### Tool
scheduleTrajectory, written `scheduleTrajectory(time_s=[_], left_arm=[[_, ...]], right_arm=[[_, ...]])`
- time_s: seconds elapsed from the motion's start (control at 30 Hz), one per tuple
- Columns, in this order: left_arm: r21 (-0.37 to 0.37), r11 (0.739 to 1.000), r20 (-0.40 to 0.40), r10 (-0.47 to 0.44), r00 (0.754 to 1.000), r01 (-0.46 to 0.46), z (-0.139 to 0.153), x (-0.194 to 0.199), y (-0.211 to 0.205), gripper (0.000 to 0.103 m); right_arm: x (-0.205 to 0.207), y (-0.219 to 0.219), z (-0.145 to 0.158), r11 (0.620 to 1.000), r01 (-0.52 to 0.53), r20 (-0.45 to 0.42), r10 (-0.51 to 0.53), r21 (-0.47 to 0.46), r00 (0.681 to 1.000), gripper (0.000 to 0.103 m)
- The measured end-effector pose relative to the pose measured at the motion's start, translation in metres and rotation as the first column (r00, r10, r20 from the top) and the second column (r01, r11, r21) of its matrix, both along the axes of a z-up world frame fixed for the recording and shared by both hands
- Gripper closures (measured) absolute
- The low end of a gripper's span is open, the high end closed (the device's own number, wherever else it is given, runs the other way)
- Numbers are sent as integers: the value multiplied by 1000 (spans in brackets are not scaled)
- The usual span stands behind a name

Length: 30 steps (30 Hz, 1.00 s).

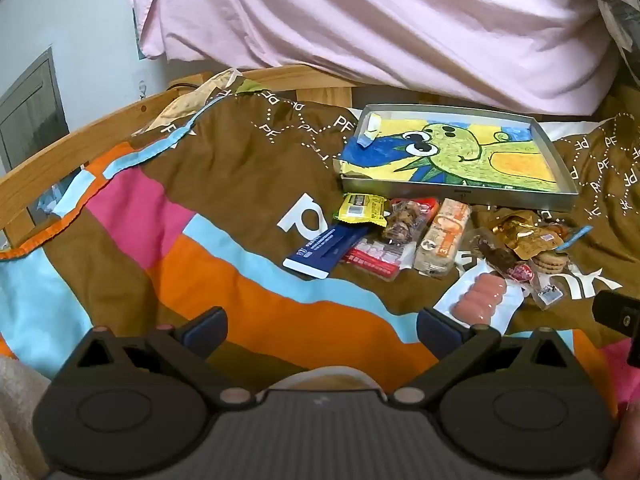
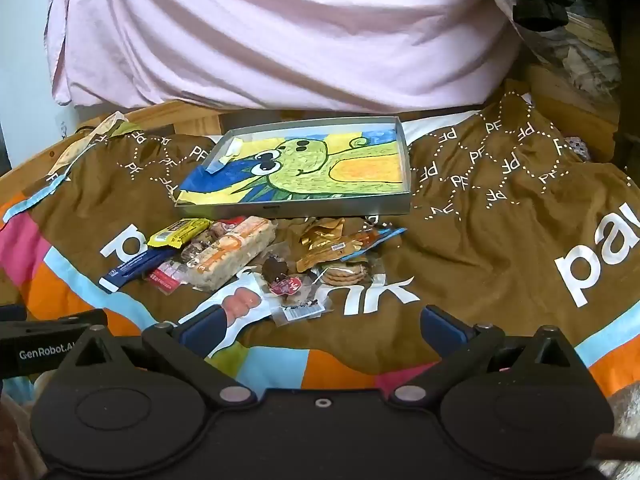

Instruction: Organize snacks

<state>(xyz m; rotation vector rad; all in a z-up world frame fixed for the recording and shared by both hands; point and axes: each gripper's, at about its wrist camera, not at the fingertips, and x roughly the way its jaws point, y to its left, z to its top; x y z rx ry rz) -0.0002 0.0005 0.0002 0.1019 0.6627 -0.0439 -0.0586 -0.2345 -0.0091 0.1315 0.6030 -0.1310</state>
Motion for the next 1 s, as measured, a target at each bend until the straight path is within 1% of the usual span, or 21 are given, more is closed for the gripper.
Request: scheduleTrajectory(time_s=[0.17,0.27,0.33,0.87,1.0], left_arm=[[1,1000,-4,-3,1000,3,1,-1,3,0],[3,1000,-5,-4,1000,4,1,-2,5,0],[8,1000,-7,1,1000,-1,-1,3,1,0],[8,1000,-11,2,1000,-2,-2,3,1,0],[8,1000,-12,2,1000,-2,-1,1,3,0]], right_arm=[[-2,0,2,1000,7,-1,-7,-2,1000,1],[1,0,-2,1000,2,-13,-2,1,1000,1],[0,0,-3,1000,2,-13,-2,2,1000,1],[2,0,0,1000,-1,-25,2,8,1000,1],[1,1,-5,1000,-1,-27,1,7,1000,1]])
